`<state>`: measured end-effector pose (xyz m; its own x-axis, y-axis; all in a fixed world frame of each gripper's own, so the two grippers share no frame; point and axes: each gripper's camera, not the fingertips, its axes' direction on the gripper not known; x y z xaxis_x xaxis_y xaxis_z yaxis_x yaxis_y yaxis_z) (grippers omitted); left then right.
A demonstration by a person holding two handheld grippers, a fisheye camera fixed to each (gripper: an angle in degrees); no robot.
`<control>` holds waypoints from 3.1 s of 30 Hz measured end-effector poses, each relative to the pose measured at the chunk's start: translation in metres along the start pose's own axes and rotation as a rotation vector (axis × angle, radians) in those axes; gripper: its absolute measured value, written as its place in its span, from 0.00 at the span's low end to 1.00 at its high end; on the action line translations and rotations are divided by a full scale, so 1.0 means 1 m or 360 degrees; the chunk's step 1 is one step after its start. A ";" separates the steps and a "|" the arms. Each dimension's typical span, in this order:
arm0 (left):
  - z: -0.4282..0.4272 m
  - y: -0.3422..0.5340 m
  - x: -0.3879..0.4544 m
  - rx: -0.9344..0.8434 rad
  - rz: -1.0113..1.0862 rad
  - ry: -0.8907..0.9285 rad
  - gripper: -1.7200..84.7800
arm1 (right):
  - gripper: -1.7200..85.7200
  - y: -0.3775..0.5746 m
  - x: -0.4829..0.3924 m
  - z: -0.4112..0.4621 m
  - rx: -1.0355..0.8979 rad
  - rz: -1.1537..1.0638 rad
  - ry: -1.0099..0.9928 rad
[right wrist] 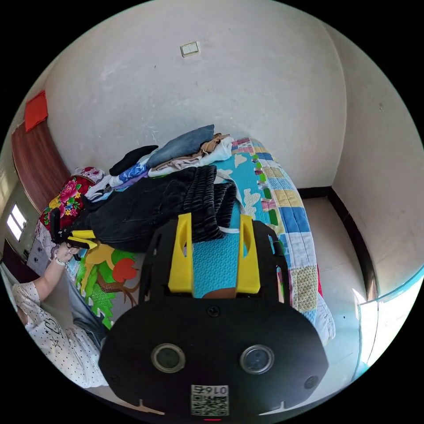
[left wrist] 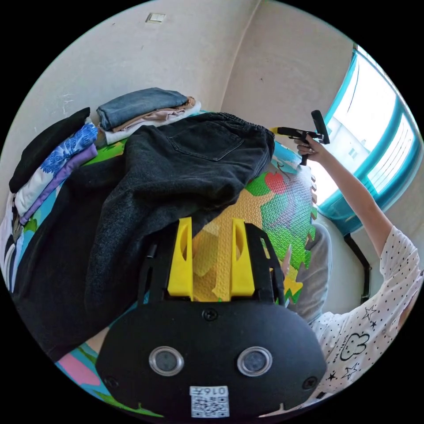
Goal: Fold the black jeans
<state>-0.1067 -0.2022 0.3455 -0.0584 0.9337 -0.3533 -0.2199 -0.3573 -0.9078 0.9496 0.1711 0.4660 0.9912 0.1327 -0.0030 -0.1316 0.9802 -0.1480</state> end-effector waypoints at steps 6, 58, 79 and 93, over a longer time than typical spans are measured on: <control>0.014 -0.008 0.022 -0.0042 0.0053 -0.0077 0.17 | 0.18 -0.023 -0.014 0.021 -0.0050 -0.0041 -0.0056; 0.025 -0.010 0.103 -0.0004 0.0160 -0.0299 0.16 | 0.06 0.062 -0.390 0.051 0.0071 -0.1824 0.1302; 0.015 -0.026 0.113 0.0001 0.0151 -0.0293 0.16 | 0.18 -0.094 -0.099 0.036 -0.0618 -0.0222 -0.0243; 0.003 -0.040 0.124 0.0005 0.0146 -0.0291 0.16 | 0.04 -0.090 -0.139 -0.020 -0.0310 -0.0295 -0.0357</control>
<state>-0.1082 -0.0716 0.3385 -0.2539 0.8862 -0.3875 -0.2085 -0.4414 -0.8727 0.8241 0.0618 0.4600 0.9668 0.0051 0.2556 0.0774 0.9471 -0.3116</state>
